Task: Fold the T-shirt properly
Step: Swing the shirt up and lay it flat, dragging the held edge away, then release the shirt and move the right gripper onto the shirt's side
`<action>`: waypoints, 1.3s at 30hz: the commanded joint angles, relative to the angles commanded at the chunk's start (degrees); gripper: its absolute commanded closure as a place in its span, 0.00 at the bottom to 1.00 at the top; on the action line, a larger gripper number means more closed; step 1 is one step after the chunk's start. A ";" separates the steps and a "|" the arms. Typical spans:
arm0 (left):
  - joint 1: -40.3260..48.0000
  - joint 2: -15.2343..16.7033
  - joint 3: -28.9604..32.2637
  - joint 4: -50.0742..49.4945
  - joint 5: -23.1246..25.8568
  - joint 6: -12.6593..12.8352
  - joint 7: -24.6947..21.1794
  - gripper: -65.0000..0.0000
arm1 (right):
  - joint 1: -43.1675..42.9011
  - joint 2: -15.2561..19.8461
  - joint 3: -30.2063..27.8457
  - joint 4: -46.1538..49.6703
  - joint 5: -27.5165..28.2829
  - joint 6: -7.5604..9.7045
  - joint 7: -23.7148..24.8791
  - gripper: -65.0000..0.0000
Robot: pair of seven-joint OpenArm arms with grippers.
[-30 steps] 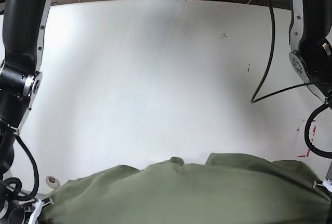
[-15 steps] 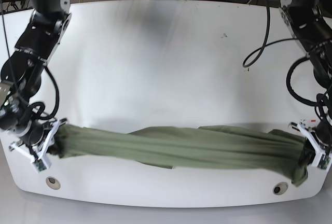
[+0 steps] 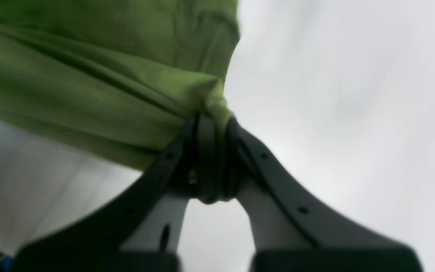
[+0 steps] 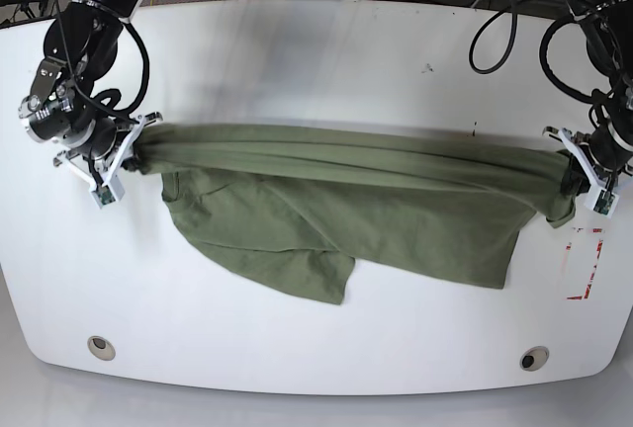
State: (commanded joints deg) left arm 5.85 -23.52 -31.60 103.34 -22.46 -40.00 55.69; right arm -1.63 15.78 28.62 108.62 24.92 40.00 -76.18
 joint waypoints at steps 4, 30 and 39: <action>4.66 0.00 -1.76 -0.09 0.09 0.00 0.18 1.00 | -4.04 0.00 0.00 0.00 0.00 0.00 0.00 1.00; 7.74 0.00 -1.85 1.85 5.10 0.00 3.52 0.36 | -4.84 -4.40 -0.09 -0.35 -0.18 0.00 0.00 0.28; 2.46 0.26 -2.02 2.46 4.66 0.00 4.31 0.38 | 3.52 -4.31 -0.53 -5.71 -0.26 0.00 0.09 0.30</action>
State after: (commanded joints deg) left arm 8.31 -23.25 -33.63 105.80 -17.80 -40.00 60.00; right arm 1.89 11.47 28.09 102.90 24.66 40.00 -76.09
